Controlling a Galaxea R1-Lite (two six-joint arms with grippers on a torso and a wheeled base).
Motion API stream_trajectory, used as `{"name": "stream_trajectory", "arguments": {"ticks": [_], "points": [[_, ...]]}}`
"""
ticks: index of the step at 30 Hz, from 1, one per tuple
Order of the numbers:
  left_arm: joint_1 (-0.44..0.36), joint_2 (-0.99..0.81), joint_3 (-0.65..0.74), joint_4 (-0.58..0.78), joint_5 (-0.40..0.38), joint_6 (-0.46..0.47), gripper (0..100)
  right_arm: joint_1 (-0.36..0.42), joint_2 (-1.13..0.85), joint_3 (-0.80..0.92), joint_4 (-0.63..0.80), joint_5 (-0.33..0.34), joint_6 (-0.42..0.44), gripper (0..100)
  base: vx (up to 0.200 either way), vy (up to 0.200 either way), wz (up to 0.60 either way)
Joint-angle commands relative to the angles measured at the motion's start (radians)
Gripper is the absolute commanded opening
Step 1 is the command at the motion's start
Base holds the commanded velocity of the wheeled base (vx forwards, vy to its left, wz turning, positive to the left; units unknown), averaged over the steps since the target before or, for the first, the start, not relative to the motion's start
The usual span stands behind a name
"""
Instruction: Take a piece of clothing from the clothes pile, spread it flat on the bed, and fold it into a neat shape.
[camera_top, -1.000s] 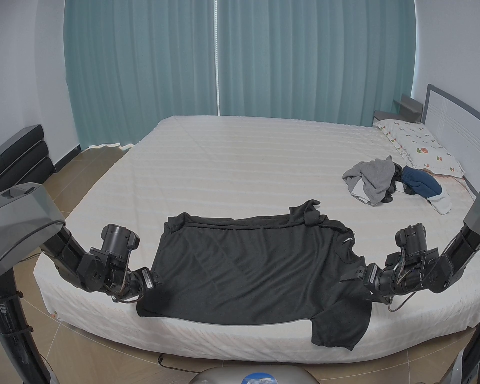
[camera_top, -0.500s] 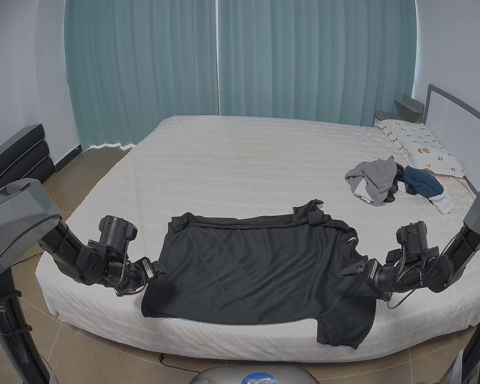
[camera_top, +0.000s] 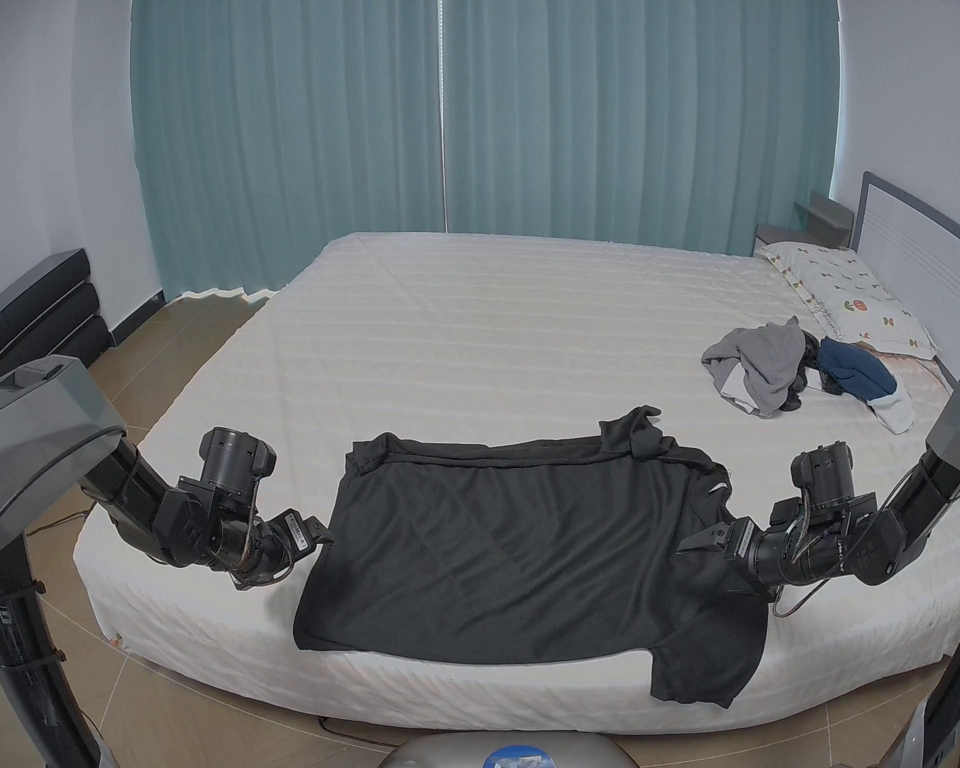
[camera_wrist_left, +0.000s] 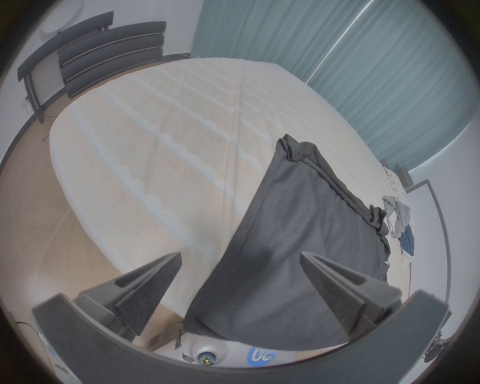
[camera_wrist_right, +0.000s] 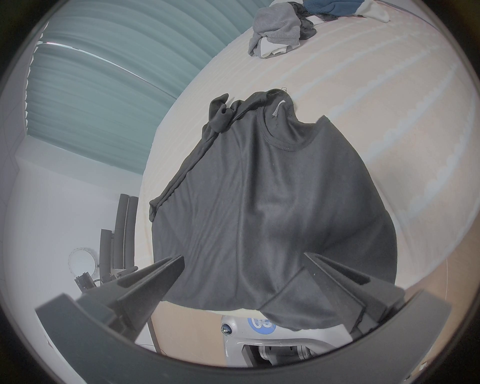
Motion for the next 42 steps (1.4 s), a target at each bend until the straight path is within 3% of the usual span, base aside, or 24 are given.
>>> {"name": "stream_trajectory", "arguments": {"ticks": [1,5,14,23,27,32,42], "points": [[-0.001,0.005,-0.002,-0.004,0.000,-0.003,100,0.002,0.000,0.001,-0.001,-0.001,0.000,100,0.200,0.000,0.00],[-0.006,0.007,-0.005,-0.015,-0.002,-0.029,100,0.003,-0.002,0.001,-0.001,-0.001,0.000,100,0.200,0.000,0.00],[-0.011,0.007,-0.007,-0.030,-0.020,-0.060,100,0.007,0.000,0.002,-0.001,-0.001,0.000,100,0.000,0.000,0.00],[-0.024,0.002,-0.015,-0.030,-0.020,-0.092,100,0.010,0.002,0.001,-0.001,-0.001,0.000,100,0.000,-0.200,0.00],[-0.021,-0.002,-0.025,-0.032,-0.020,-0.104,100,0.010,0.002,0.001,-0.001,0.001,0.001,100,0.000,0.000,0.00],[-0.004,0.010,-0.090,-0.023,-0.022,-0.104,100,0.020,0.012,-0.002,-0.002,0.004,0.038,100,0.000,0.000,0.00],[0.005,0.223,-0.340,-0.018,-0.048,-0.102,100,0.063,0.048,0.012,-0.131,-0.006,0.173,100,0.000,0.000,0.00]]}}
